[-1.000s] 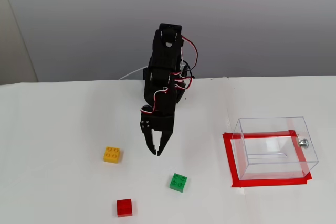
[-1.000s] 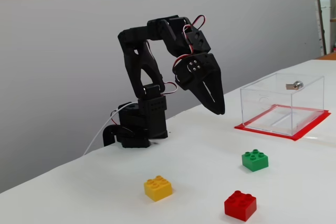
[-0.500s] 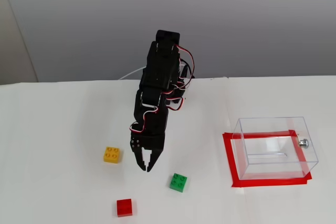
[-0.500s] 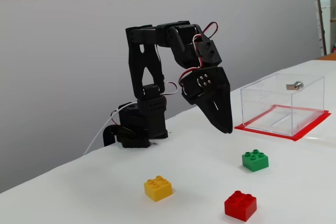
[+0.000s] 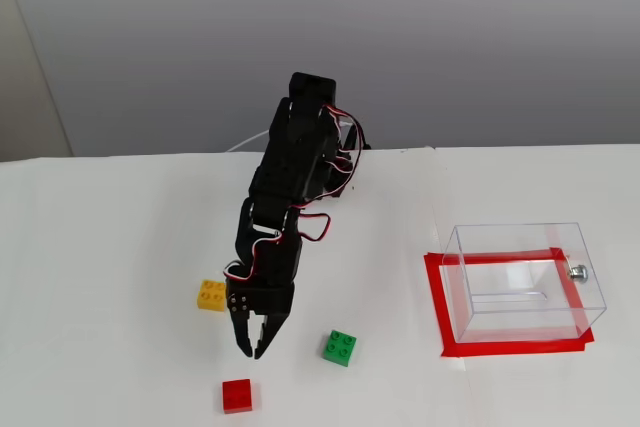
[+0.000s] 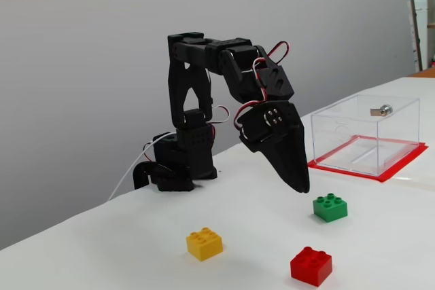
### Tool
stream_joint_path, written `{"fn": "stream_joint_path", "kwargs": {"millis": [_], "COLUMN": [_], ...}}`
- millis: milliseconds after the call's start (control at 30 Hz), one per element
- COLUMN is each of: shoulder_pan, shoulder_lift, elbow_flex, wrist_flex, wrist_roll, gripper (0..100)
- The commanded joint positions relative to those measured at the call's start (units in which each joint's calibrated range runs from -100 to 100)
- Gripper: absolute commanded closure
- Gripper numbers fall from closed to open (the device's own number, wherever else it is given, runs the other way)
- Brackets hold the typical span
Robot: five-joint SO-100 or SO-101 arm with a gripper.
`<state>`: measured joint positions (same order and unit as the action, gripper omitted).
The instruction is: Pick the red lego brick and place it into the transparent box
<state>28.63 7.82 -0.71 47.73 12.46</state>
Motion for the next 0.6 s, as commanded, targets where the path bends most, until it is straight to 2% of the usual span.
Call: {"fn": "stream_joint_path", "kwargs": {"millis": [0,333,567], "shoulder_pan": [1.28,5.12,6.82], "shoulder_lift": [1.55,8.17,11.23], "elbow_flex": [-4.81,-12.77,-13.4], "wrist_flex": [-0.47,-0.64,-6.13], "wrist_roll": [2.16,11.81,15.26], "gripper": [98,98,98]}}
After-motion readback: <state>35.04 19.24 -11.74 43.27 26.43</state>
